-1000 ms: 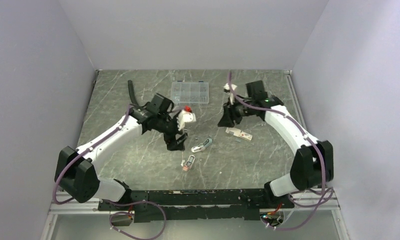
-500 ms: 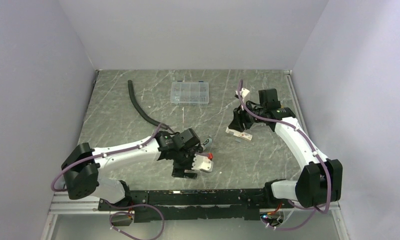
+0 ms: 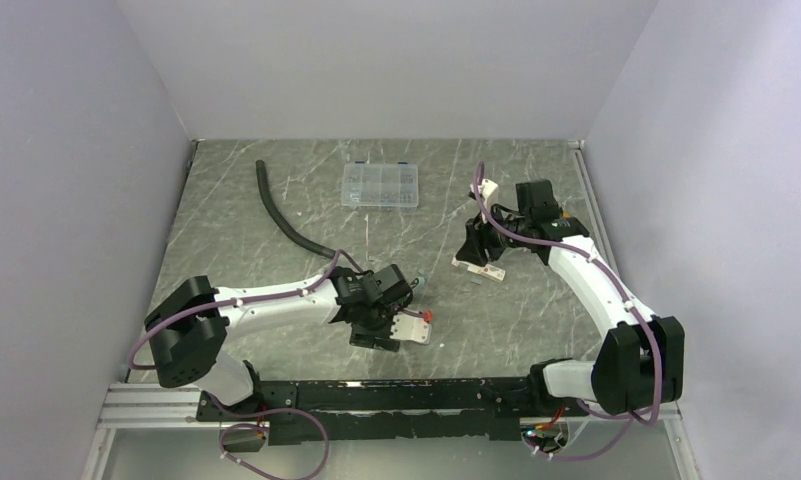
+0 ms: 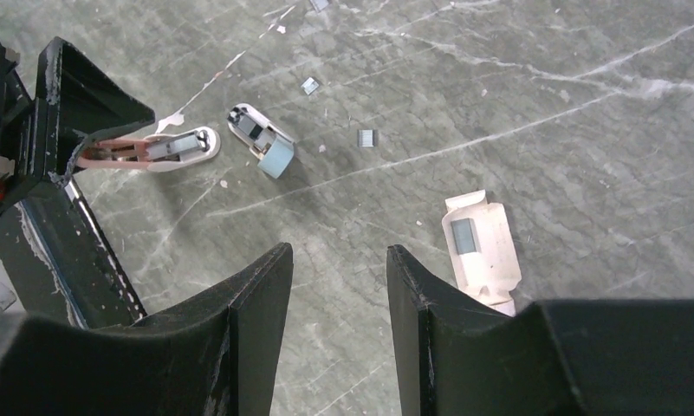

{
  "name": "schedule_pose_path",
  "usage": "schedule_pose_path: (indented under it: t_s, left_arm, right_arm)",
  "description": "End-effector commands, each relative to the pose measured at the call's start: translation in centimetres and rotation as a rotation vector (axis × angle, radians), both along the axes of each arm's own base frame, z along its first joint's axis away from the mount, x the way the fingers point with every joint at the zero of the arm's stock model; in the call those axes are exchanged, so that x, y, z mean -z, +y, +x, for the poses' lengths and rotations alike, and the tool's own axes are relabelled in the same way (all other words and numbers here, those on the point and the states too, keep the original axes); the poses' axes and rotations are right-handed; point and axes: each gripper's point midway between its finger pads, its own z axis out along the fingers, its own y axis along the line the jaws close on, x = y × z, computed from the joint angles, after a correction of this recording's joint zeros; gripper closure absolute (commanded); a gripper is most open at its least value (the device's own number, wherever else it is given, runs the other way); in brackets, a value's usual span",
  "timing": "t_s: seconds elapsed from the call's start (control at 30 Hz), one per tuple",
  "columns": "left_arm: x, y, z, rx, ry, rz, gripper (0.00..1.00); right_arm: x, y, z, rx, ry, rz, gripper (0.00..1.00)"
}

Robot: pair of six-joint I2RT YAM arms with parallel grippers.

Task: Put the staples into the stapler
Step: Close the stapler at the center of the board.

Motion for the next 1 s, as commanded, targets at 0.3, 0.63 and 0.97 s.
schedule_pose_path:
  t_s: [0.3, 0.63, 0.97]
  left_arm:
    - [-0.7, 0.9, 2.2, 0.045, -0.146, 0.049, 0.36]
    - [-1.2, -0.7, 2.1, 0.072, -0.102, 0.040, 0.33]
    - [-0.2, -0.7, 1.1, 0.160, 0.030, 0.154, 0.40]
  right_arm:
    - [-0.1, 0.5, 0.4, -0.037, -0.017, 0.022, 0.52]
    - [0.4, 0.4, 0.4, -0.037, -0.002, 0.015, 0.53]
    - [0.0, 0.7, 0.0, -0.051, -0.002, 0.033, 0.53]
